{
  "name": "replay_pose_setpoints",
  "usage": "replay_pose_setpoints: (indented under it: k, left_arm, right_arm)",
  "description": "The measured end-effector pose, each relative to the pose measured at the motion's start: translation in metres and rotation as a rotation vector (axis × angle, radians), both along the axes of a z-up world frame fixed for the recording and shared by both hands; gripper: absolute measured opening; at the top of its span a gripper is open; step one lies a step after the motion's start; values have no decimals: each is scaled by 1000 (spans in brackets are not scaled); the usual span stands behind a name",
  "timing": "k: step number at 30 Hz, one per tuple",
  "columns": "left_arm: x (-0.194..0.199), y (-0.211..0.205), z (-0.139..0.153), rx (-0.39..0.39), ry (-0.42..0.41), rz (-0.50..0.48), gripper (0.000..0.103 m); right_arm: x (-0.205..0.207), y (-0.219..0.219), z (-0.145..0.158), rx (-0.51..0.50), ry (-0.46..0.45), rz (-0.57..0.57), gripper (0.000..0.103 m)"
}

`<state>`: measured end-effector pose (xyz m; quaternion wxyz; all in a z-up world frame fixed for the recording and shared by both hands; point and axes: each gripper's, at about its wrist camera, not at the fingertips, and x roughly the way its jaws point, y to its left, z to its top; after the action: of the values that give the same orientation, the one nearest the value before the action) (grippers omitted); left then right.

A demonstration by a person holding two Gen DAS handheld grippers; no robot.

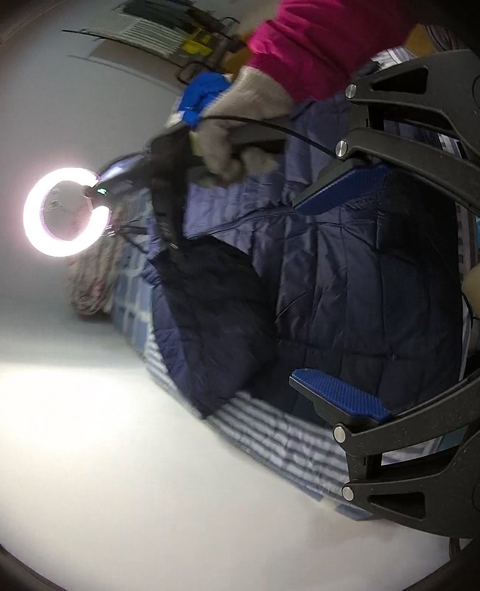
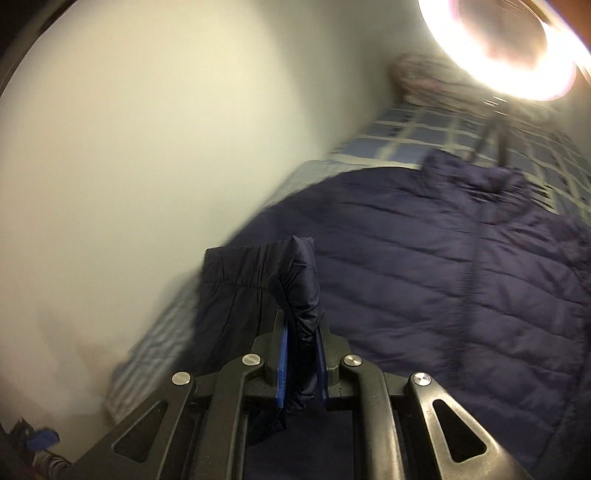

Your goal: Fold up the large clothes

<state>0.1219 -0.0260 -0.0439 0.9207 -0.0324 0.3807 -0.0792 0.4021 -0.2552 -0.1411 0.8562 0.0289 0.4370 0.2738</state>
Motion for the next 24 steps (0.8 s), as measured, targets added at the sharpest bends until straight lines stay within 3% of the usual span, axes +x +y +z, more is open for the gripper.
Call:
replay_pose_setpoints:
  k: [5,13,19,24]
  left_arm:
    - [13,-28,-9,32,19,-43,88]
    - [25,-40,-24,76,34,-73,88]
    - [27,-47,-26,91,17,-85,88]
    - [26,-48,-25,105,4,-83,88]
  right_arm:
    - [19,-65,6,-4,-11,-124,11]
    - [54,-152,-36,-52,7,-336,11]
    - [68,-181,-48,-83,10,-417,11]
    - [87,-184,-56,-127,27,-418,11]
